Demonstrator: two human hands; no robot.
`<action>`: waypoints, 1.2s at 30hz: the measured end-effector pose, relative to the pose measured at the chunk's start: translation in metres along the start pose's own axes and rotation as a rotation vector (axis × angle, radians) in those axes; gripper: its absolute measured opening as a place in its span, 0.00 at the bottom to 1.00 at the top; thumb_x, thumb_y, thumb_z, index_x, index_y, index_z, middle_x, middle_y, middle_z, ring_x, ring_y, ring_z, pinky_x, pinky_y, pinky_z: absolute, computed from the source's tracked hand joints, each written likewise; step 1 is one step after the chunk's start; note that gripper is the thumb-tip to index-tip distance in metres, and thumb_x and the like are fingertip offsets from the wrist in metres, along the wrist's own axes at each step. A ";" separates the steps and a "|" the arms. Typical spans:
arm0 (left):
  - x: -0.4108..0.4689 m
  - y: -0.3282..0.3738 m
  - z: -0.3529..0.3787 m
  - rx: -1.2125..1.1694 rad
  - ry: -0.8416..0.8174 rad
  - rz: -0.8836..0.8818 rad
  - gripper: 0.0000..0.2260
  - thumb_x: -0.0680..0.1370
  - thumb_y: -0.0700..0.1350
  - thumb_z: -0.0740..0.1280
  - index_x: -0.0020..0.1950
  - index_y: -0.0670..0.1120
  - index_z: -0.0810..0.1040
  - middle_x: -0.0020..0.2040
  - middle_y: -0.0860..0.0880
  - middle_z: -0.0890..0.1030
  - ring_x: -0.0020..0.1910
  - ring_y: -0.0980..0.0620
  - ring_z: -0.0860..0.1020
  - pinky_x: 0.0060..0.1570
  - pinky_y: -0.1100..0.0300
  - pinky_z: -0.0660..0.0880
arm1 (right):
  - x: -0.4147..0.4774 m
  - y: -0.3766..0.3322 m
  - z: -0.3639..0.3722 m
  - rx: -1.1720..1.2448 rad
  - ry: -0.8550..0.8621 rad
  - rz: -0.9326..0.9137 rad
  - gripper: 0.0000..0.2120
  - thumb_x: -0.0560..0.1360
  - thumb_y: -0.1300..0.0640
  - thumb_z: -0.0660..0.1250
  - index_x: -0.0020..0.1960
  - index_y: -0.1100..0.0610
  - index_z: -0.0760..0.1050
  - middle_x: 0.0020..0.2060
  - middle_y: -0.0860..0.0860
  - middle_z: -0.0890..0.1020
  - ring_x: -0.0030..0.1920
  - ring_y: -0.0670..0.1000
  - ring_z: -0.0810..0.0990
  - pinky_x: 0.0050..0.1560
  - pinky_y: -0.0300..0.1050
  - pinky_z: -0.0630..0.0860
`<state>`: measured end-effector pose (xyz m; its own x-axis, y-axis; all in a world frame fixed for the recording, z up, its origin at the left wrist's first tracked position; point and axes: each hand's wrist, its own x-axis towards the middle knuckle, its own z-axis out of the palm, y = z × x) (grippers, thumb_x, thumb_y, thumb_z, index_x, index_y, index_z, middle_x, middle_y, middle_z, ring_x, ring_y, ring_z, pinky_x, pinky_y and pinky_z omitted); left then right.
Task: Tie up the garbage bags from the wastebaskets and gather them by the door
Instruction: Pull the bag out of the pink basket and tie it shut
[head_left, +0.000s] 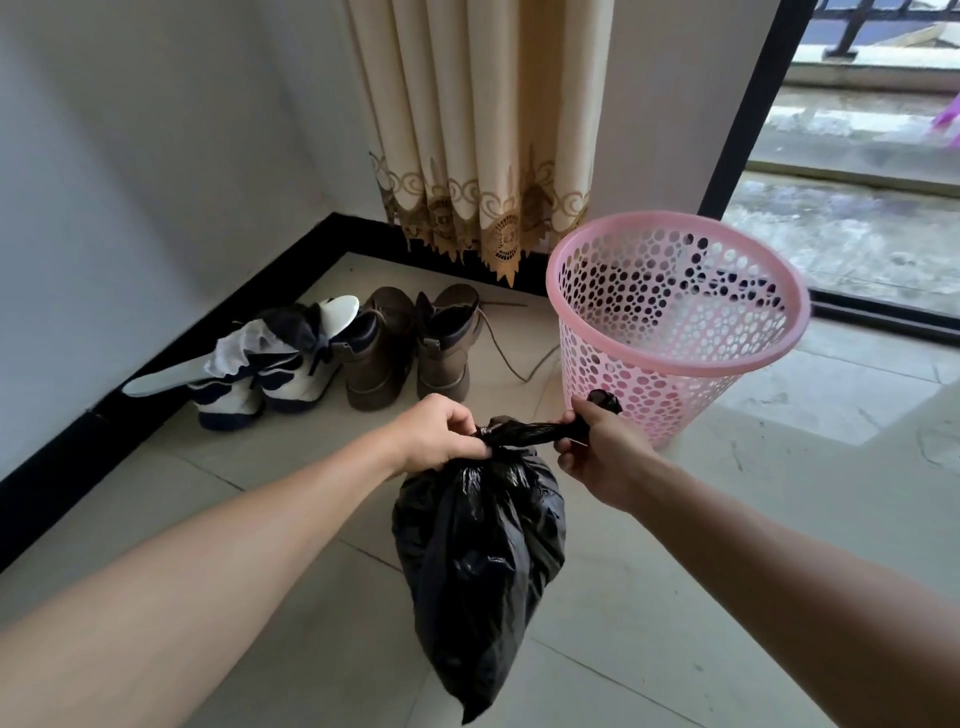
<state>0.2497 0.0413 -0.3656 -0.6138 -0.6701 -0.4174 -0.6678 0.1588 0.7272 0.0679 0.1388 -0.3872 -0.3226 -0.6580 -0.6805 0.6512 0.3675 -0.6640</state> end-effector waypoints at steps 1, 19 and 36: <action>-0.003 0.001 -0.002 -0.051 -0.032 -0.007 0.12 0.72 0.44 0.75 0.34 0.45 0.73 0.29 0.51 0.72 0.23 0.59 0.69 0.25 0.66 0.68 | 0.000 0.000 0.001 0.000 -0.002 0.005 0.16 0.82 0.53 0.61 0.37 0.57 0.70 0.31 0.50 0.75 0.27 0.48 0.70 0.28 0.40 0.67; 0.003 0.000 0.032 0.079 0.054 0.076 0.16 0.70 0.41 0.70 0.56 0.51 0.79 0.50 0.52 0.78 0.43 0.53 0.76 0.51 0.58 0.74 | -0.004 -0.007 -0.013 0.061 0.024 0.052 0.19 0.82 0.50 0.59 0.33 0.55 0.69 0.31 0.52 0.79 0.26 0.48 0.69 0.27 0.39 0.69; -0.006 -0.007 0.006 -0.077 0.114 -0.101 0.05 0.71 0.35 0.71 0.38 0.44 0.78 0.33 0.47 0.76 0.35 0.49 0.73 0.33 0.61 0.70 | -0.010 -0.001 0.009 0.015 -0.059 0.037 0.21 0.84 0.51 0.56 0.33 0.55 0.67 0.30 0.53 0.78 0.26 0.48 0.69 0.25 0.37 0.69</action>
<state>0.2557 0.0487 -0.3709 -0.4905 -0.7587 -0.4288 -0.6868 0.0336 0.7261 0.0768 0.1390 -0.3769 -0.2579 -0.6818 -0.6846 0.6719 0.3826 -0.6342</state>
